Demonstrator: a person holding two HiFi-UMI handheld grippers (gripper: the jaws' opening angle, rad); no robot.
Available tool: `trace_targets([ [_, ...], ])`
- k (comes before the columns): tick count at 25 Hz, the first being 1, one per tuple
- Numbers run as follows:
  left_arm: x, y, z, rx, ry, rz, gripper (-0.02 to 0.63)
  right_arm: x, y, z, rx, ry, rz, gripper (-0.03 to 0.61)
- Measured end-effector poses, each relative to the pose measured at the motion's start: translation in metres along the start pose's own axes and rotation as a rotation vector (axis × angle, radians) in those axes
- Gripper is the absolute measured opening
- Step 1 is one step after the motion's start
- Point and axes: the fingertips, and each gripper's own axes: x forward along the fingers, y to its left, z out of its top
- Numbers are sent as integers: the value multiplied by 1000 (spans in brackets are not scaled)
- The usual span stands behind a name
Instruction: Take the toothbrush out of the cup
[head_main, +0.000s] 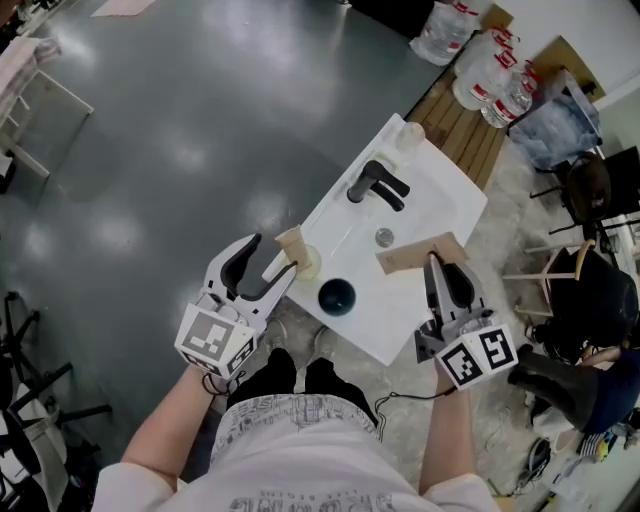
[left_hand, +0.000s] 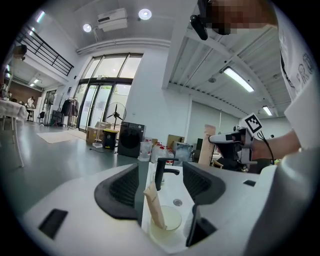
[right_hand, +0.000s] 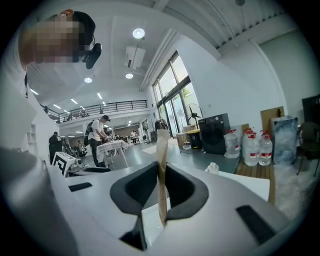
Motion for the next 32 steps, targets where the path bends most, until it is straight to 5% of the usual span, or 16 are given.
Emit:
trace_targets([
  [17, 36, 25, -62, -50, 94, -90, 291, 8, -17, -29, 19, 78, -92, 55],
  [32, 49, 25, -94, -74, 141, -110, 290, 7, -22, -49, 45, 126, -89, 55],
])
